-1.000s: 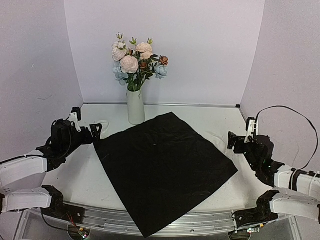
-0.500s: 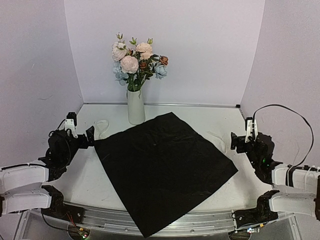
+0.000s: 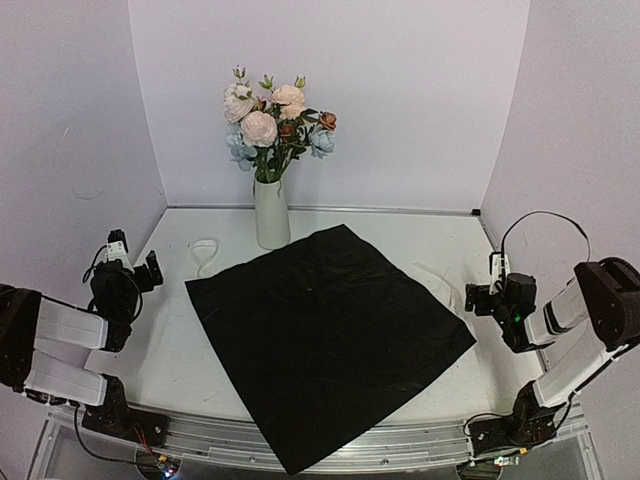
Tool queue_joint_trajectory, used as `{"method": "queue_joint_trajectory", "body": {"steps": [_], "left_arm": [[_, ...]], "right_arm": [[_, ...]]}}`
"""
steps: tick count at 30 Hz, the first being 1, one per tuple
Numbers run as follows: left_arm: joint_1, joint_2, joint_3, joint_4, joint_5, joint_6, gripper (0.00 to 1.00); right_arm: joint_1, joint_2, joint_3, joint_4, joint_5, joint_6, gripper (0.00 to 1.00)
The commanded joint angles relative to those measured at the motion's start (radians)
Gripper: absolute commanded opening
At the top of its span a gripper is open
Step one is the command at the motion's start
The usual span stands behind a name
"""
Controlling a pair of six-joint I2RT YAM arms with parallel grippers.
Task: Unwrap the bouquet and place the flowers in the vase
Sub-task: Reset both arms
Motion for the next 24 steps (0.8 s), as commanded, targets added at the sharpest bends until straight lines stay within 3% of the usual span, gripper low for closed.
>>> {"method": "queue_joint_trajectory", "body": {"steps": [1,6,13,24], "left_arm": [[0.073,0.074,0.002,0.133,0.133,-0.051,1.0],[0.087,0.248,-0.002,0.282,0.23,-0.067,1.0],[0.082,0.411,0.08,0.297,0.298,-0.032,1.0],[0.054,0.421,0.103,0.269,0.288,0.007,1.0]], "right_arm": [[-0.013,0.002,0.034,0.256,-0.149,-0.005,0.98],[-0.013,0.003,0.089,0.143,-0.141,0.002,0.98],[-0.013,0.005,0.091,0.142,-0.142,0.002,0.98],[-0.013,0.005,0.091,0.141,-0.142,0.002,0.98]]}}
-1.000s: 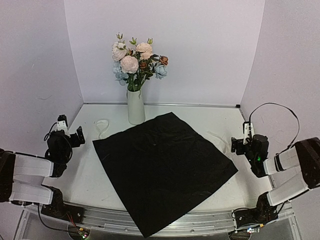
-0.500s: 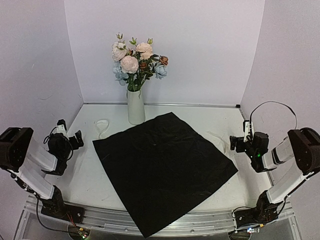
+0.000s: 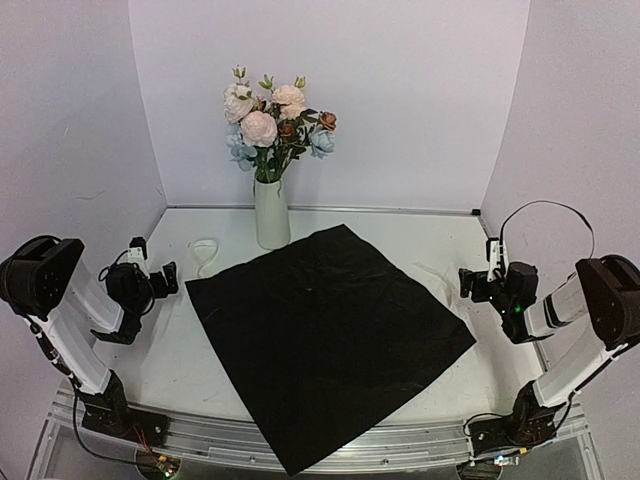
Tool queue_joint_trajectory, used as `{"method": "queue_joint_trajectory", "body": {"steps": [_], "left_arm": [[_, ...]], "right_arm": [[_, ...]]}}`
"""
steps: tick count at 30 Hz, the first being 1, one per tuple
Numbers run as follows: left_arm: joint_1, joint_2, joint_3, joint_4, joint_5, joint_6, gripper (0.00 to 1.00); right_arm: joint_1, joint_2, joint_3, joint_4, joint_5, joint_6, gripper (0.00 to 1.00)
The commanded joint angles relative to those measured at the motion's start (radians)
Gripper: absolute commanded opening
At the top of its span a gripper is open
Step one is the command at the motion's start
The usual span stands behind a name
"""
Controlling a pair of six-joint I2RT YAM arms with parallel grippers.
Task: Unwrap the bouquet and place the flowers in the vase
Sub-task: Reset both arms
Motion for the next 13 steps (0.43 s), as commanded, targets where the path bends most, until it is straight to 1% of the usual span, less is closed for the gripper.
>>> {"method": "queue_joint_trajectory", "body": {"steps": [1,13], "left_arm": [[-0.003,-0.001,0.028,0.037,0.031,0.023,1.0],[-0.008,0.005,0.045,0.01,0.04,0.035,1.0]], "right_arm": [[0.0,-0.004,0.021,0.099,-0.008,0.003,0.98],[0.0,-0.004,0.021,0.099,-0.008,0.003,0.98]]}}
